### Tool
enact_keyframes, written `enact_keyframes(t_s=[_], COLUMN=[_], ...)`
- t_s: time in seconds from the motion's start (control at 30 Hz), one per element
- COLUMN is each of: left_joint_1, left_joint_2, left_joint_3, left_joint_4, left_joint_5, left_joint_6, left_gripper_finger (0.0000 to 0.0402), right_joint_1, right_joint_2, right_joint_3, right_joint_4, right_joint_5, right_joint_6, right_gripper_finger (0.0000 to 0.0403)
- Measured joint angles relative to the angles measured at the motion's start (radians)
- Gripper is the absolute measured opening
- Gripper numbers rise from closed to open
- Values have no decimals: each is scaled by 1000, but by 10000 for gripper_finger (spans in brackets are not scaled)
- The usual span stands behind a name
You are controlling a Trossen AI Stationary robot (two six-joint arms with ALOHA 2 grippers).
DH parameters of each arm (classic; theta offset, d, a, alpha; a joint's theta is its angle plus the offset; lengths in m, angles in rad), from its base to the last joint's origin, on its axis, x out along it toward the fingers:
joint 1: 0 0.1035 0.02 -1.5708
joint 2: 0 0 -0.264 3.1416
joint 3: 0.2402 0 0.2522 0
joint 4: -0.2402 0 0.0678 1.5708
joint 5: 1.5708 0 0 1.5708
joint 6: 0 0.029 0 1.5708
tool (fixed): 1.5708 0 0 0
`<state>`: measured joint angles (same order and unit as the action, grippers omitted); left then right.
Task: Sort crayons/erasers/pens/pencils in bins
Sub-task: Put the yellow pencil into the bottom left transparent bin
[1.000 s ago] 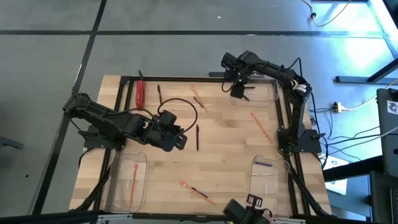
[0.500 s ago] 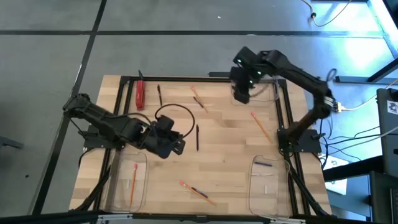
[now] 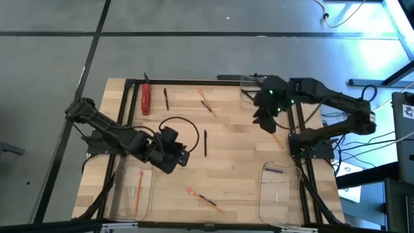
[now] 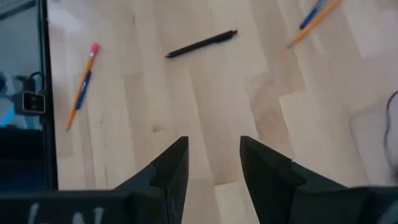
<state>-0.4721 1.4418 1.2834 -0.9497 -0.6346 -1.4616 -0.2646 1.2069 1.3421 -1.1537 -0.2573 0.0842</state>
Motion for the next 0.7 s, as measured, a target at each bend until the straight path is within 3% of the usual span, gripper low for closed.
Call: enact_keyframes(t_s=[0.23,0.6,0.7], left_joint_1=[1,73,114], left_joint_2=[0,0,0], left_joint_3=[-3,-3,-3], left_joint_4=[-3,-79,-162], left_joint_5=[64,167,239], left_joint_6=[-80,-133,-247], left_gripper_finger=[85,85,85], right_joint_1=[93,185,207], right_joint_2=[-78,-80,-80], right_joint_3=[-150,-275,-277], right_joint_4=[73,268,281], right_joint_5=[124,132,132], right_joint_6=[122,154,149], right_gripper_finger=[146,146,146])
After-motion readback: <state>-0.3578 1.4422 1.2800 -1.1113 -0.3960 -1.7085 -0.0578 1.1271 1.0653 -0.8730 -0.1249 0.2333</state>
